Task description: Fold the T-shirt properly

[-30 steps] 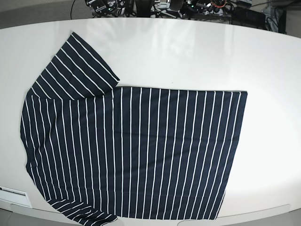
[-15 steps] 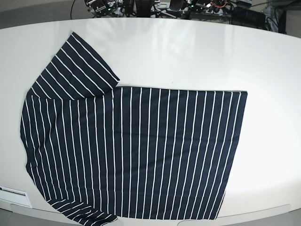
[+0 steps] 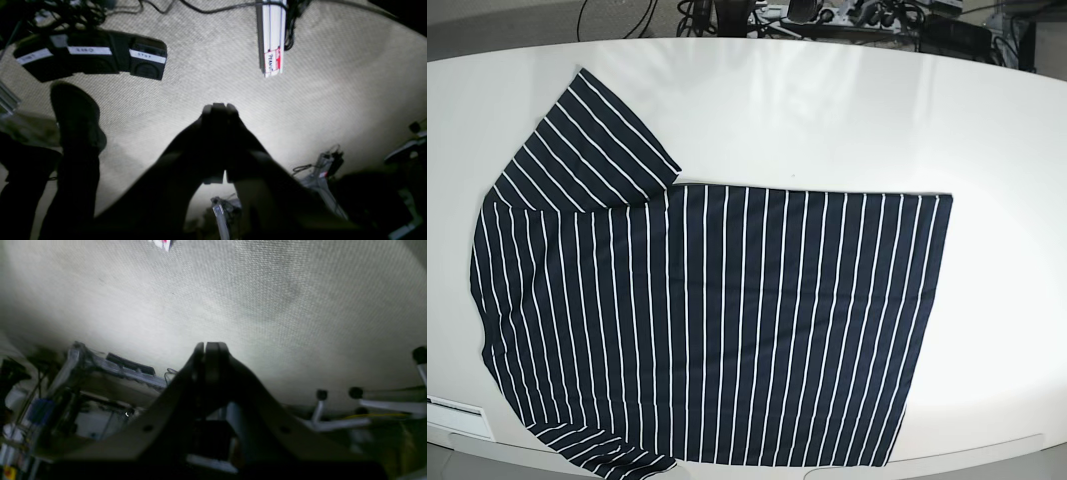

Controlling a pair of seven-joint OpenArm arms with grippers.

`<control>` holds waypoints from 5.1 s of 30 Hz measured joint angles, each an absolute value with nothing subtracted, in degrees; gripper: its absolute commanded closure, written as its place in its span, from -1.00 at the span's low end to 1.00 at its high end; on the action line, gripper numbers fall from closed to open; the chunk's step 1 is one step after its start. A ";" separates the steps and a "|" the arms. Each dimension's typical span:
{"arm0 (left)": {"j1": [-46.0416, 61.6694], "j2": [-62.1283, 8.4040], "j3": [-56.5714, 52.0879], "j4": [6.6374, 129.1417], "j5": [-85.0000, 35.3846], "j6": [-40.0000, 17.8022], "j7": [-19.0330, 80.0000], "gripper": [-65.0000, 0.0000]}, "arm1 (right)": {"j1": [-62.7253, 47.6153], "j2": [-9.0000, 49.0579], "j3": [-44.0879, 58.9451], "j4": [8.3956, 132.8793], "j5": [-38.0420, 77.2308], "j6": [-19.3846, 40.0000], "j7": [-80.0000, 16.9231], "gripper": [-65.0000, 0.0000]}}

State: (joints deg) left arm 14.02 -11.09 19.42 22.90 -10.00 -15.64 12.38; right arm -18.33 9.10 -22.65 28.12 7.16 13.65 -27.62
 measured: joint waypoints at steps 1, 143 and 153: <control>15.51 -11.86 19.44 25.08 -9.91 -15.66 12.32 1.00 | -19.84 10.11 -22.65 30.72 8.03 14.20 -27.66 1.00; -21.74 -60.64 58.13 85.86 12.93 -18.41 2.79 1.00 | -41.82 33.50 -6.26 125.12 0.86 16.75 -31.79 0.02; -21.74 -60.64 58.13 85.86 12.93 -18.41 2.79 1.00 | -44.05 33.45 -6.28 124.68 5.19 17.93 -31.99 0.02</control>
State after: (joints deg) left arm -21.74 -60.64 58.13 85.86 12.93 -18.41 2.79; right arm -44.05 33.45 -6.28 124.68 5.19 17.93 -31.99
